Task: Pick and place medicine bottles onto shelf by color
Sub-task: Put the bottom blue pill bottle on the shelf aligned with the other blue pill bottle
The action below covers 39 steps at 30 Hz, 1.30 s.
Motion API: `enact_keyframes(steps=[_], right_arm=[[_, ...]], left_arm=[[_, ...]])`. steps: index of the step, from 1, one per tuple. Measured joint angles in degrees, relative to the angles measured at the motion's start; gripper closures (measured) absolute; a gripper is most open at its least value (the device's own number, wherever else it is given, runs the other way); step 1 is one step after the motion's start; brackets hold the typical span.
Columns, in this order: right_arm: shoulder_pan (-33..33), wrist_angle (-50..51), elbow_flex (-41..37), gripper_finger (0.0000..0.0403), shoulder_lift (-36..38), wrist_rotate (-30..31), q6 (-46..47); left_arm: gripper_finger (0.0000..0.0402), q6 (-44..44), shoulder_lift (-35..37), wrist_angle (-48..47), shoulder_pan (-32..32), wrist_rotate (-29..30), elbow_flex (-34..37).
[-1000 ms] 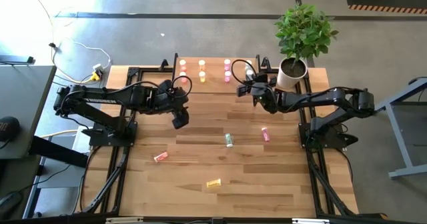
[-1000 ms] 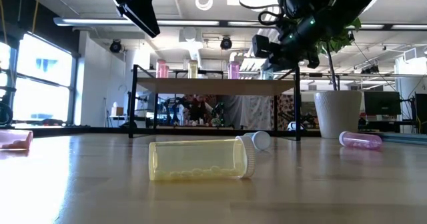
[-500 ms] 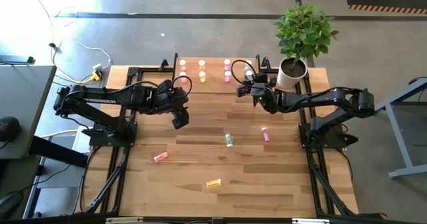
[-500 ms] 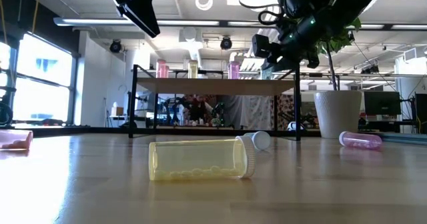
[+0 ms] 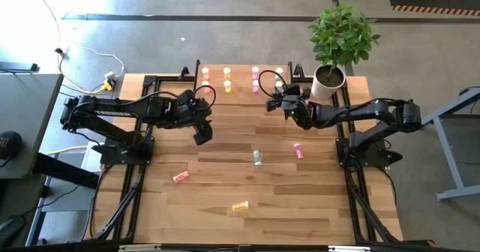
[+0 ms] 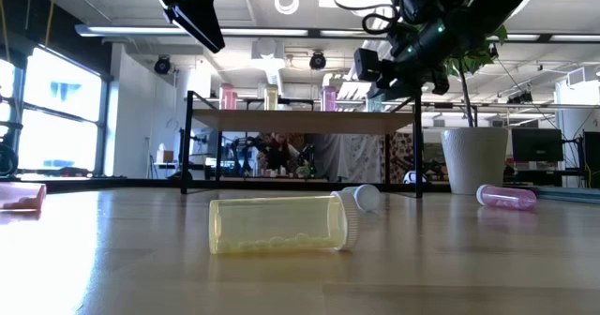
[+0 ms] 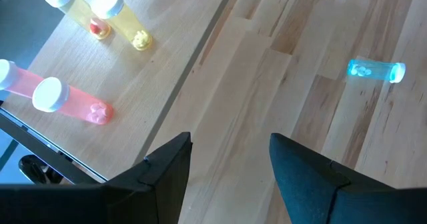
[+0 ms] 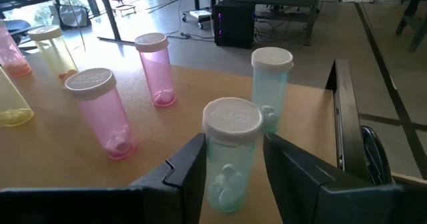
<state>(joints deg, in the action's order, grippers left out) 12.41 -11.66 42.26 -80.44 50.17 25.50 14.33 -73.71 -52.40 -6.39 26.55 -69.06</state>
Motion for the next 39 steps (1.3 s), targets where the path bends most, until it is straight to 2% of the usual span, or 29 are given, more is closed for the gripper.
enact_keyframes(steps=[15,25,39], right_arm=[[-0.10,0.27,1.77,0.0263,0.19,0.28,-2.20],[-0.07,6.66,5.61,0.0263,0.20,2.09,-3.51],[-0.05,6.48,5.68,0.0263,0.24,3.02,-3.55]], left_arm=[[0.0206,0.02,0.00,-0.01,0.00,-0.40,0.00],[0.0206,0.02,0.00,-0.01,0.00,-0.52,0.00],[0.0206,0.00,0.00,-0.02,0.00,-0.52,0.00]])
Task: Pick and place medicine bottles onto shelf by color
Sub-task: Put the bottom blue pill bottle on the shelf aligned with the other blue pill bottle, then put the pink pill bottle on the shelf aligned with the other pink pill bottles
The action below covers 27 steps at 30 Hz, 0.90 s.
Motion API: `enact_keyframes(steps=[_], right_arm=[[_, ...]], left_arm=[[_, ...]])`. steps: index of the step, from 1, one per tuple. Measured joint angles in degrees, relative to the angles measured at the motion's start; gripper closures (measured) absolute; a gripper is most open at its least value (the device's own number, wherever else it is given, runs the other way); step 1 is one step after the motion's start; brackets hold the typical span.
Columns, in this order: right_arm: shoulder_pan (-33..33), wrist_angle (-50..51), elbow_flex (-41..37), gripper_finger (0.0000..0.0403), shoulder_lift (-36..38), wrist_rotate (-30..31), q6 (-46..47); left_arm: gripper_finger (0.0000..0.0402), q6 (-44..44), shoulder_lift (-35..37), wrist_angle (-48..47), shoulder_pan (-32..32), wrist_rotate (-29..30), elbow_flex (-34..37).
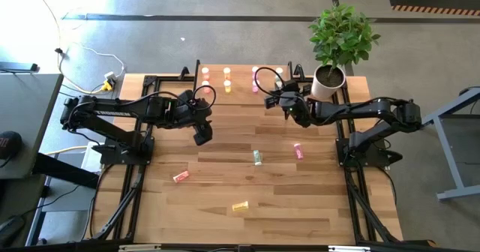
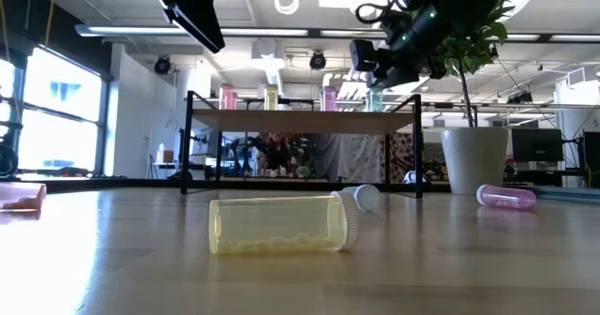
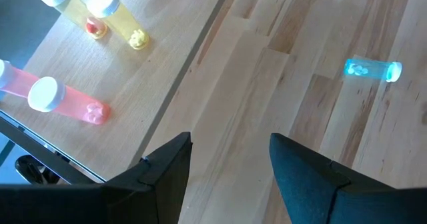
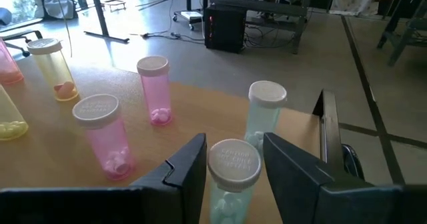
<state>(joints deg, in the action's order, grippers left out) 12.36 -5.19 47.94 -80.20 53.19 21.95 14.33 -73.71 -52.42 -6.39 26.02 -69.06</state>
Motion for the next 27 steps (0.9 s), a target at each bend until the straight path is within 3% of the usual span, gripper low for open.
enact_keyframes(steps=[18,27], right_arm=[[0.00,-0.79,0.00,0.0263,4.75,0.08,-1.46],[-4.30,-0.20,0.00,0.0263,11.18,-5.96,-0.90]], left_arm=[[0.0206,0.01,0.00,-0.02,0.00,-0.50,0.00],[0.0206,0.02,0.00,-0.02,0.00,-5.83,0.00]])
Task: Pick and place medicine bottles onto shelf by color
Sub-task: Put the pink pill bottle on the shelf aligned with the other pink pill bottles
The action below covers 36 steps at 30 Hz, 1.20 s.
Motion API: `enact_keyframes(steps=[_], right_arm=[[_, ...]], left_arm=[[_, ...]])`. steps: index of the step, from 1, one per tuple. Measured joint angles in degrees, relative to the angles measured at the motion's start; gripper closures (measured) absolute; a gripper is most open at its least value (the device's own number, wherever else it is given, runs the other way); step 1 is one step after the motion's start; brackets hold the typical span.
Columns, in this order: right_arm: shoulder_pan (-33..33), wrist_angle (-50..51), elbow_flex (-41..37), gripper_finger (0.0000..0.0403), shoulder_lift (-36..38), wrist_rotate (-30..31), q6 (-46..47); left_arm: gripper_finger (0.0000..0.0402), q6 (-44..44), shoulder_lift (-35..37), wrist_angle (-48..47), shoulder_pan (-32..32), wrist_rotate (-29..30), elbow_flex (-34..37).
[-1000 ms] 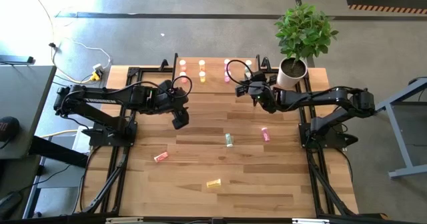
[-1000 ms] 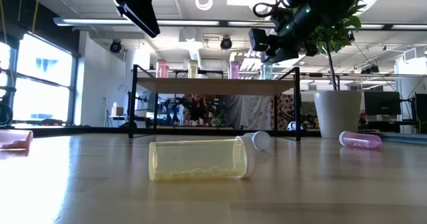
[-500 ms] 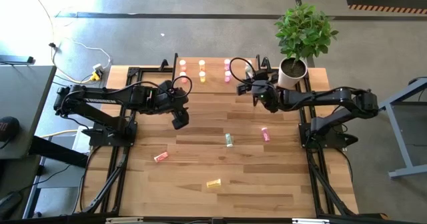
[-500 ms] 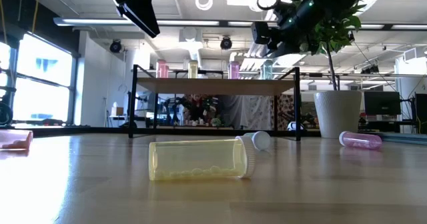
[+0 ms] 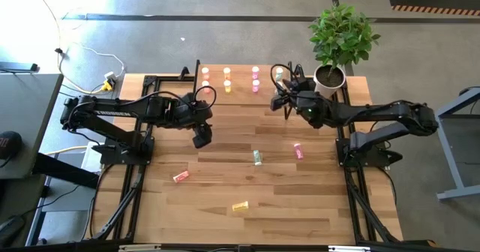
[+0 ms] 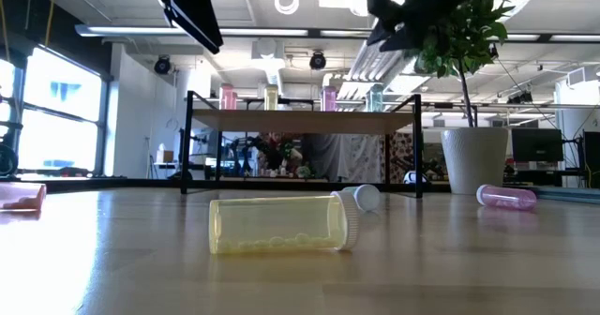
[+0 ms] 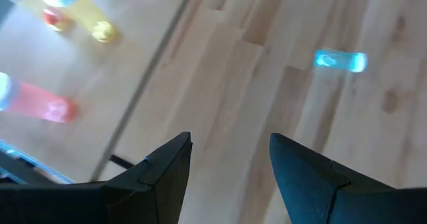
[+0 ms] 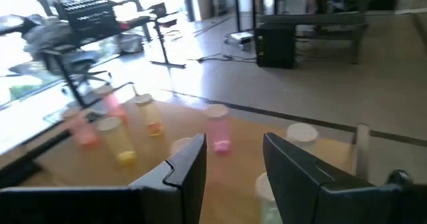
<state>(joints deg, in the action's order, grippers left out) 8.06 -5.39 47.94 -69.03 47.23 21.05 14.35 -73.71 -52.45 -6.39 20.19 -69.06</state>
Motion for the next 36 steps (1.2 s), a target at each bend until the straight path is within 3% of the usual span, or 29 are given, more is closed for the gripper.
enact_keyframes(steps=[8,17,24,30,36], right_arm=[[-7.06,4.38,0.02,0.0263,5.30,-4.88,5.53],[-13.42,5.90,0.41,0.0263,8.08,-18.98,9.59],[-18.73,23.81,12.81,0.0263,5.39,-18.61,11.10],[-19.48,42.76,23.02,0.0263,1.95,-17.68,15.09],[-19.48,51.90,24.92,0.0263,1.19,-18.59,19.01]], left_arm=[[0.0206,0.40,0.00,0.00,0.00,-7.36,0.00],[0.0206,0.45,0.00,-0.02,0.07,-16.76,0.00],[0.0206,3.71,0.00,-0.27,0.18,-21.70,0.00],[0.0206,7.59,0.00,-2.95,3.40,-21.44,0.00],[0.0206,12.05,0.00,-8.28,9.01,-15.53,0.00]])
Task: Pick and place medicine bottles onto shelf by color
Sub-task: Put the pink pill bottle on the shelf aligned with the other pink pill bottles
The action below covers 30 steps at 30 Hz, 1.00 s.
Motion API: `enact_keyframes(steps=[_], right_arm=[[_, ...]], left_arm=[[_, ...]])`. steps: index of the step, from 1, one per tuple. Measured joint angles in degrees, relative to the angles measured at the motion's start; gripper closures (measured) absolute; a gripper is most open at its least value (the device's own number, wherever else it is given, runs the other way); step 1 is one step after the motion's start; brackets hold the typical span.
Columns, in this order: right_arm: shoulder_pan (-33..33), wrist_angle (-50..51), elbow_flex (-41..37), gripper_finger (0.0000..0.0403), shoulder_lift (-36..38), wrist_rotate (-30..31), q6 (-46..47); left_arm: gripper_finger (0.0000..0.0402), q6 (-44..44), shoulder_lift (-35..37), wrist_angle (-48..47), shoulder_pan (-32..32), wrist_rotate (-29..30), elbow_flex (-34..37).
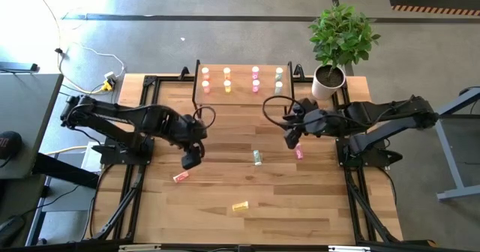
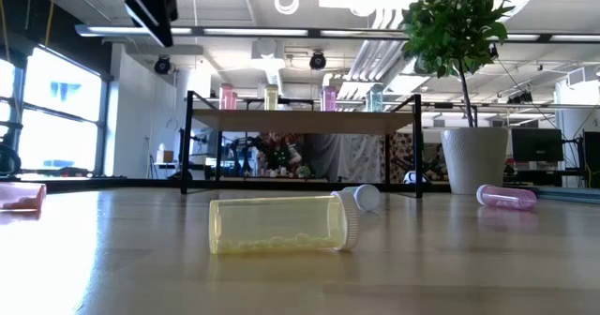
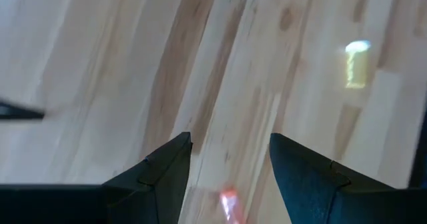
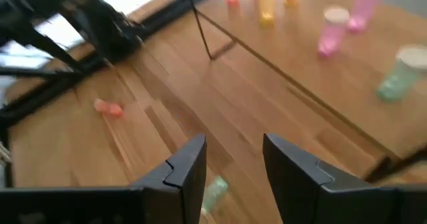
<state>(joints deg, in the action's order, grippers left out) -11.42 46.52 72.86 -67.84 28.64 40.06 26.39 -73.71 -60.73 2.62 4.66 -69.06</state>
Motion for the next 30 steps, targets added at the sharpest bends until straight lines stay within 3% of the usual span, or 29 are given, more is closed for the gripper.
enact_keyframes(steps=[8,21,30], right_arm=[[0.57,9.30,0.00,0.0263,-0.01,-2.77,5.50],[0.55,10.77,-0.02,0.0263,0.01,-9.31,1.39],[0.57,10.85,-0.02,0.0263,0.01,-10.02,-4.30]], left_arm=[[0.0206,11.66,0.00,-5.23,6.52,2.42,0.00],[0.0206,29.29,0.00,-6.11,15.32,5.25,0.05],[0.0206,34.10,-0.02,-0.95,17.78,3.72,13.25]])
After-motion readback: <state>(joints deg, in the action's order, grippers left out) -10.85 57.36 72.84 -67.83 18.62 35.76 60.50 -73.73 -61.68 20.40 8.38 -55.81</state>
